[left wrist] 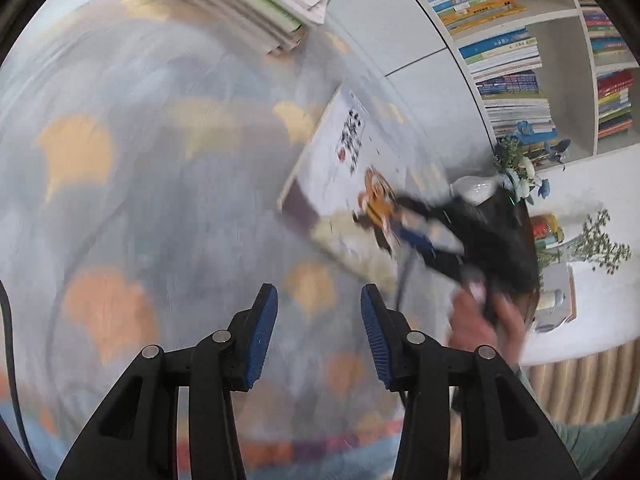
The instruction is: Organize books
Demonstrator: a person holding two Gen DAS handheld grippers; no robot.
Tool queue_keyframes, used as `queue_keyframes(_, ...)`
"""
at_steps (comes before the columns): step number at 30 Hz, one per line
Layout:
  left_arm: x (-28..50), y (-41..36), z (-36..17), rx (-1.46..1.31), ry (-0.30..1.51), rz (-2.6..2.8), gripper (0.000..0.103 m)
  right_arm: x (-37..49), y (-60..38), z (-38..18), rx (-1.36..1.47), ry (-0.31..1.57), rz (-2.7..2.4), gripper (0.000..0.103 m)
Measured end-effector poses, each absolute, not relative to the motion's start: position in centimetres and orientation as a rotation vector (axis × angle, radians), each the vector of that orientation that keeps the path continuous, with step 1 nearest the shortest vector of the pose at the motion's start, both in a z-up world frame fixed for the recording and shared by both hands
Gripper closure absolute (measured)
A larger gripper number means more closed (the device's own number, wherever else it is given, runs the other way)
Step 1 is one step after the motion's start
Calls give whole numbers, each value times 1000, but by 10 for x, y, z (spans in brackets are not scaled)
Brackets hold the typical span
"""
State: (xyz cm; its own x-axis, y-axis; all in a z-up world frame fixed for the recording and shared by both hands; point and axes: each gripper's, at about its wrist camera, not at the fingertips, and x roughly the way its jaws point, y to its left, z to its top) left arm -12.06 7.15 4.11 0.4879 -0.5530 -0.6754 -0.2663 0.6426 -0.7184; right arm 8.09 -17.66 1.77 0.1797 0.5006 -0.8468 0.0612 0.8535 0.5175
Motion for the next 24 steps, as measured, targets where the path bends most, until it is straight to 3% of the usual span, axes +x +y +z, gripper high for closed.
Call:
queue_keyframes(2,-139,60,46,-893,1074,-185,62,85,-164,22,428,1353,310,41)
queue_keyframes(12,-166,-3,63,-723,1112,-212,62,66,-92,27,-22,1269,264,40)
queue_keyframes(24,-160,-18,69,-672,1133,-230,62,40,-104,24,-73,1291,353,34)
